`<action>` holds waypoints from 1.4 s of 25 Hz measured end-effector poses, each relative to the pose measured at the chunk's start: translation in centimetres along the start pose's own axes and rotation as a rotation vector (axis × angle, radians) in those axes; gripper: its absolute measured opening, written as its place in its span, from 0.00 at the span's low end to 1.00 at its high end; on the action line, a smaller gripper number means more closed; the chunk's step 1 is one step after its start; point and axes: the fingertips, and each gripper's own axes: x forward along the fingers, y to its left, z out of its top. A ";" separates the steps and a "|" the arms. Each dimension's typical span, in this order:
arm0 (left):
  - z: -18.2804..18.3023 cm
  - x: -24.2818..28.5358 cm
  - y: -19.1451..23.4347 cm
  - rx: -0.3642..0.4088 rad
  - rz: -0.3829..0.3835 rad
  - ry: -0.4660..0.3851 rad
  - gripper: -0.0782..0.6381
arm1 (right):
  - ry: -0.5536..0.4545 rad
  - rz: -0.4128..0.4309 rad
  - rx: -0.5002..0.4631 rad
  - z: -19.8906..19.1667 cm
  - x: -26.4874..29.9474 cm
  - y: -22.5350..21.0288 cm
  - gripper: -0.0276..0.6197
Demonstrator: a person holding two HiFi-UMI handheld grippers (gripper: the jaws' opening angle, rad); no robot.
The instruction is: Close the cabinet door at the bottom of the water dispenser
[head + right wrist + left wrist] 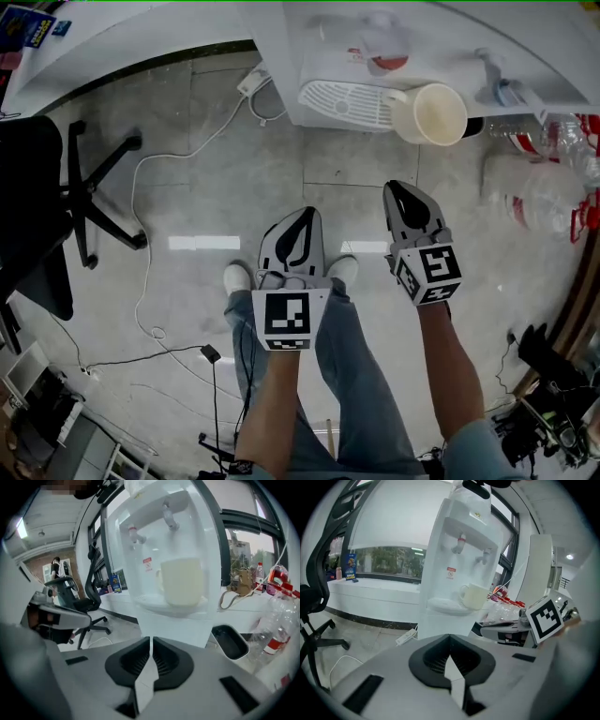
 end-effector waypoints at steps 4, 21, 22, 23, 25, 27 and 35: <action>0.8 -2.9 -0.6 0.000 -0.044 0.005 0.12 | -0.038 0.007 0.060 1.6 -3.1 3.3 0.09; 14.9 -18.5 2.1 0.145 -0.162 -0.162 0.12 | -0.247 -0.016 0.010 18.5 -13.4 18.4 0.09; 16.1 -19.5 2.2 0.151 -0.168 -0.177 0.12 | -0.256 -0.029 0.016 19.5 -14.0 19.1 0.09; 17.3 -20.5 2.3 0.159 -0.175 -0.193 0.12 | -0.266 -0.042 0.018 20.6 -14.6 19.8 0.09; 19.6 -22.6 2.7 0.180 -0.183 -0.223 0.12 | -0.283 -0.075 0.009 22.7 -15.8 21.3 0.09; 21.8 -24.9 3.1 0.187 -0.176 -0.251 0.12 | -0.298 -0.100 0.010 24.6 -17.3 22.7 0.09; 30.8 -33.9 4.5 0.156 -0.120 -0.384 0.12 | -0.438 -0.192 0.055 34.5 -24.5 26.3 0.09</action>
